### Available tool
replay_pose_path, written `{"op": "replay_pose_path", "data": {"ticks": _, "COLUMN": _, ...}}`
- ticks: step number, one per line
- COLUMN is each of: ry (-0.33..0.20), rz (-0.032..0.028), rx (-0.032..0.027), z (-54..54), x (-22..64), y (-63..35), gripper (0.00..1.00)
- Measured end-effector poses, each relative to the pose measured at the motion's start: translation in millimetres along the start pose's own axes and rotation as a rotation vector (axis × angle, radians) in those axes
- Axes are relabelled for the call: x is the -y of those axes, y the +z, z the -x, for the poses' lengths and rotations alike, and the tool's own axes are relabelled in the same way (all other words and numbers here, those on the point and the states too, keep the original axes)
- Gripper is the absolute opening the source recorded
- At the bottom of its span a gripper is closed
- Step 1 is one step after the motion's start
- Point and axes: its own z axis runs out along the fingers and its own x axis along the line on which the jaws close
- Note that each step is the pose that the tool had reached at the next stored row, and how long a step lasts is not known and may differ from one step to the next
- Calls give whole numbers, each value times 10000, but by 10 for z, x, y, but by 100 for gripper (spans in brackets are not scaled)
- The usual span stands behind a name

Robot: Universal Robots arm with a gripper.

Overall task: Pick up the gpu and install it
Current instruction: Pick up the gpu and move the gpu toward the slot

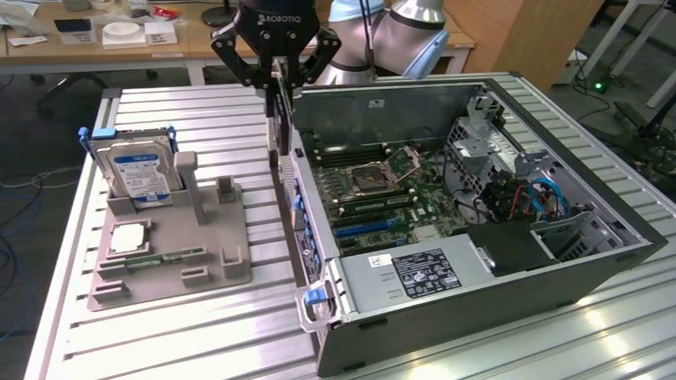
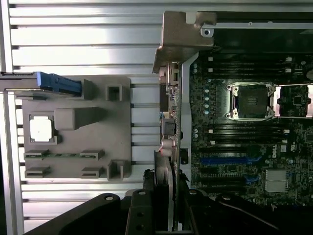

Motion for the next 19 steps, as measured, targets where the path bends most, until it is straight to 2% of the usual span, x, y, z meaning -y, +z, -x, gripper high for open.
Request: {"op": "replay_pose_path", "data": {"ticks": 19, "ry": 0, "rz": 0, "rx": 0, "z": 154, "x": -5, "y": 11, "gripper": 27}}
